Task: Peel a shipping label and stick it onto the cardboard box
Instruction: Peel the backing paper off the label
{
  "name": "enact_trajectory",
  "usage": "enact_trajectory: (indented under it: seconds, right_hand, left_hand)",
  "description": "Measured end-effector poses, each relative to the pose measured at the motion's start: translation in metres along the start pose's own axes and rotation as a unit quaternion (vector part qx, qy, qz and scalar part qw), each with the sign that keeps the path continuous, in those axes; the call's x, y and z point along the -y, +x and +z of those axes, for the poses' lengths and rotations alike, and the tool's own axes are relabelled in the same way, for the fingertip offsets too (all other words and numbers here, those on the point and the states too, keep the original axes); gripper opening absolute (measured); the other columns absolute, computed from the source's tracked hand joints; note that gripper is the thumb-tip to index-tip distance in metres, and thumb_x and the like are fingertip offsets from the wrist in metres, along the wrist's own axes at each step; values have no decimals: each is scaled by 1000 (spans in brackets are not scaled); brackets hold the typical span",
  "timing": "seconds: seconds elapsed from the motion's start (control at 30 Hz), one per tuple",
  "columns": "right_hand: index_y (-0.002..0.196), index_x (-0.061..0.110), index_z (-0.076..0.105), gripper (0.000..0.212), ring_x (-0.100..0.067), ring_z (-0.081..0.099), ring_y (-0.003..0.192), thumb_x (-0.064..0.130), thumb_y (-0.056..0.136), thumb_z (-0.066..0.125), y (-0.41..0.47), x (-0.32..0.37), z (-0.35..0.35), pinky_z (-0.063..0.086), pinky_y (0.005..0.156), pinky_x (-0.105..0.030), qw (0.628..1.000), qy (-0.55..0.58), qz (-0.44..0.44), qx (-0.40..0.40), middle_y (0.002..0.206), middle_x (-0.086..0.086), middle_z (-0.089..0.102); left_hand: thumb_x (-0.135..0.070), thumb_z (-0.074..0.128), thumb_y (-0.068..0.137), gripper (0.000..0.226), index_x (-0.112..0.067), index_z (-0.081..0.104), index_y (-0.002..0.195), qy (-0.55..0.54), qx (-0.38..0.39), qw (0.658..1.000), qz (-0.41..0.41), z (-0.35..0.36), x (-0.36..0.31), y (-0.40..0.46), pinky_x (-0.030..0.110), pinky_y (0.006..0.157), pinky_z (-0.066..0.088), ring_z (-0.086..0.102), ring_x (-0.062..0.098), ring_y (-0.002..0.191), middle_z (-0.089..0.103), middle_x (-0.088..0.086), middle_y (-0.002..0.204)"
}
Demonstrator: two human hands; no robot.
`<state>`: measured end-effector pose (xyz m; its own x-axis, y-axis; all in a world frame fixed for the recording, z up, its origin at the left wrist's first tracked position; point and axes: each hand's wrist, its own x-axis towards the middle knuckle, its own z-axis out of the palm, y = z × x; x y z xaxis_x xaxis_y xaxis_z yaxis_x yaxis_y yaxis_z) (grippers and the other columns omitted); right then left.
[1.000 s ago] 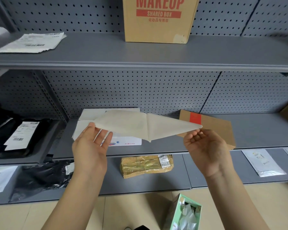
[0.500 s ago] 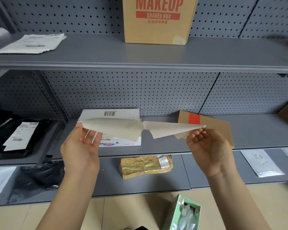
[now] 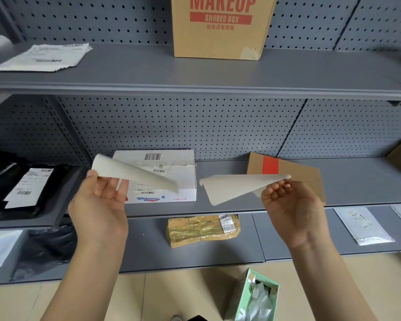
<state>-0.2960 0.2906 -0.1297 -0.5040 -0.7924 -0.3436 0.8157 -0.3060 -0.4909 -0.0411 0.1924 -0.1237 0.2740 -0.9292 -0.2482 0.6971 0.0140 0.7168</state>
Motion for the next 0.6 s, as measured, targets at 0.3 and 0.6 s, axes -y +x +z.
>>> enact_trajectory:
  seconds: [0.3,0.6]
  right_hand:
    - [71,12,48,22,-13,48,58,7,89,37,-1,0,-10,44,57,-20,999,-27,-17,-14,64,0,51]
    - [63,12,51,30,-11,55,51,9,90,39,-12,14,-47,46,56,-20,997,27,-43,-65,58,0,55]
  left_hand:
    - [-17,50,94,15,-17,60,83,42,27,999,-4,9,18,-12,23,69,55,61,8,62,63,-8,63]
    - [-18,52,94,10,-11,56,100,84,104,989,-66,26,58,-23,25,73,56,63,9,66,58,-3,77]
